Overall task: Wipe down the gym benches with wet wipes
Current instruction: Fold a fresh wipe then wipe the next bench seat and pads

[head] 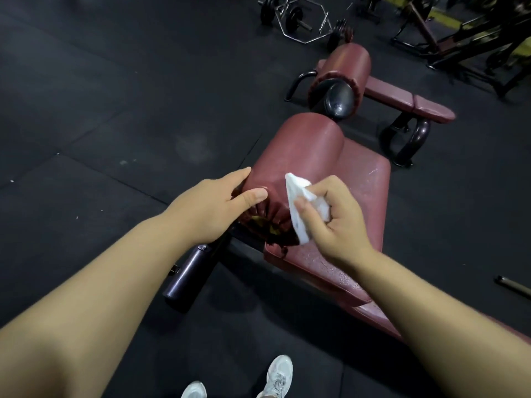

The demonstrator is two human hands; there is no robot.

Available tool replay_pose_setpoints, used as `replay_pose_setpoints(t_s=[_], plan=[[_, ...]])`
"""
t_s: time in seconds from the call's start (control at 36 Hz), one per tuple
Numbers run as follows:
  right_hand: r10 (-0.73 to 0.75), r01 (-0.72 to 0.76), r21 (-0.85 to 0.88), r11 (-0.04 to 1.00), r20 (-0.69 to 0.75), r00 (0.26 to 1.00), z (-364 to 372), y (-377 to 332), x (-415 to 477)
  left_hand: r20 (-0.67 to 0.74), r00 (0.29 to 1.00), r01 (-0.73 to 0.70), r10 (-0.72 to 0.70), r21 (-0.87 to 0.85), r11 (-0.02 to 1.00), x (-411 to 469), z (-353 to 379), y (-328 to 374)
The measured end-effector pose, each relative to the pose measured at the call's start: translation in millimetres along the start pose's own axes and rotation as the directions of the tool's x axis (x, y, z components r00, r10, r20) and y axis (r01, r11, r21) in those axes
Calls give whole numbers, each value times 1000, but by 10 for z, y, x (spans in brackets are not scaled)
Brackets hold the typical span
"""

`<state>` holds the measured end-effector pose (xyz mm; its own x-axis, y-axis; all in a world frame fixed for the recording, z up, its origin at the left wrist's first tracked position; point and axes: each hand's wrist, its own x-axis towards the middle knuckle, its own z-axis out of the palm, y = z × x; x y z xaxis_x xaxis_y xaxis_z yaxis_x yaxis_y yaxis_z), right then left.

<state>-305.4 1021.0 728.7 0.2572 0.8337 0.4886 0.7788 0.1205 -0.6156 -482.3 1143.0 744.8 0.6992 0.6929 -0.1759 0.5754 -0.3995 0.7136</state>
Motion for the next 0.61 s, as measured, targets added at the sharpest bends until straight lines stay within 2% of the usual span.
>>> replay_pose_setpoints(t_s=[0.08, 0.19, 0.31, 0.39, 0.44, 0.53, 0.61], plan=[[101, -104, -24, 994, -107, 989, -10, 211, 278, -56, 995, -73, 78, 84, 994, -7, -15, 59], [272, -279, 8, 960, -251, 929, -44, 531, 747, -116, 972, -174, 204, 228, 958, -39, -52, 198], [375, -387, 28, 922, -321, 870, -46, 642, 936, -109, 979, -112, 171, 410, 905, -12, 3, 355], [412, -421, 36, 907, -296, 862, -3, 471, 765, -127, 983, -66, 136, 443, 894, 50, 12, 388], [357, -359, 39, 932, -241, 902, 42, 250, 447, -115, 986, -65, 119, 391, 918, 71, -9, 340], [150, -143, 59, 988, -142, 978, 22, 16, 13, -64, 996, -55, 67, 184, 981, 37, 6, 217], [30, -31, -24, 999, -57, 998, -75, 110, 60, -38, 998, -47, 50, 63, 997, 22, 75, 153]])
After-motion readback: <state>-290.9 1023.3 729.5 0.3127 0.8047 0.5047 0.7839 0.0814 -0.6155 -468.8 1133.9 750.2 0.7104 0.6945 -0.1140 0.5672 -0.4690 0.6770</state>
